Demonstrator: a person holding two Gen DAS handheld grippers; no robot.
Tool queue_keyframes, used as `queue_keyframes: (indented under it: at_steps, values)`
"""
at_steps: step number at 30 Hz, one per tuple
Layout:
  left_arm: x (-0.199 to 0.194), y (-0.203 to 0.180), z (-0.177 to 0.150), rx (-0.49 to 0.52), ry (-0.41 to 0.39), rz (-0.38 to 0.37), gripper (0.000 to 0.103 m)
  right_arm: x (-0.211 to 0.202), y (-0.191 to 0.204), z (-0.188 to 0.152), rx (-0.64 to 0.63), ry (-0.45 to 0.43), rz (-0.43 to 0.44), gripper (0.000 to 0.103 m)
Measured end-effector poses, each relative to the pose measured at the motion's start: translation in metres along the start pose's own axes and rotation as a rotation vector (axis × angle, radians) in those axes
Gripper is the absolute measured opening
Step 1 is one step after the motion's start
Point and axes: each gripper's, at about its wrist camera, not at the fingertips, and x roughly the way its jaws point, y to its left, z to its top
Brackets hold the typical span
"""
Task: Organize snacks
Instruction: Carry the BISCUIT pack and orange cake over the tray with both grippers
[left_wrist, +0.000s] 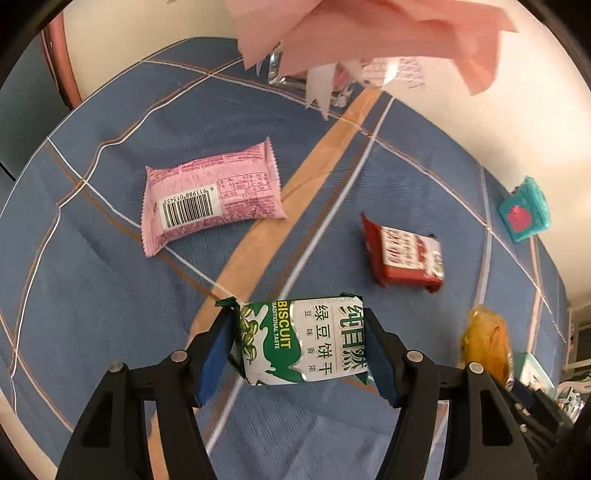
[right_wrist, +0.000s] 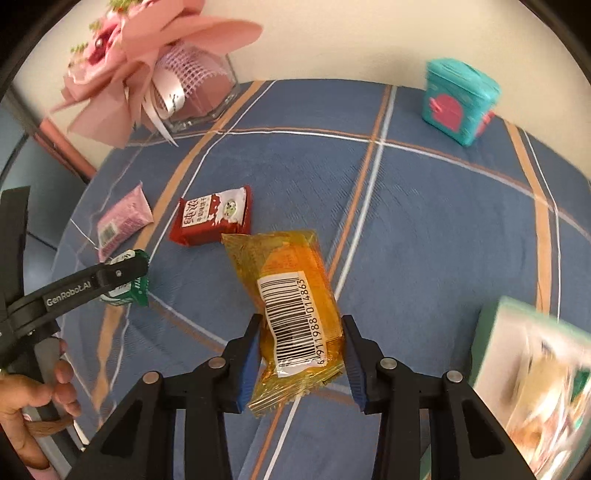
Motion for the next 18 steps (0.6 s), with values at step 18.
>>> queue_keyframes:
  at_steps: [18]
  values:
    - [-0.064,-0.049,-0.058,0.125,-0.062,-0.009,0.068,-0.075,-0.016,-0.076,0.148,-0.112,-0.003,0.043]
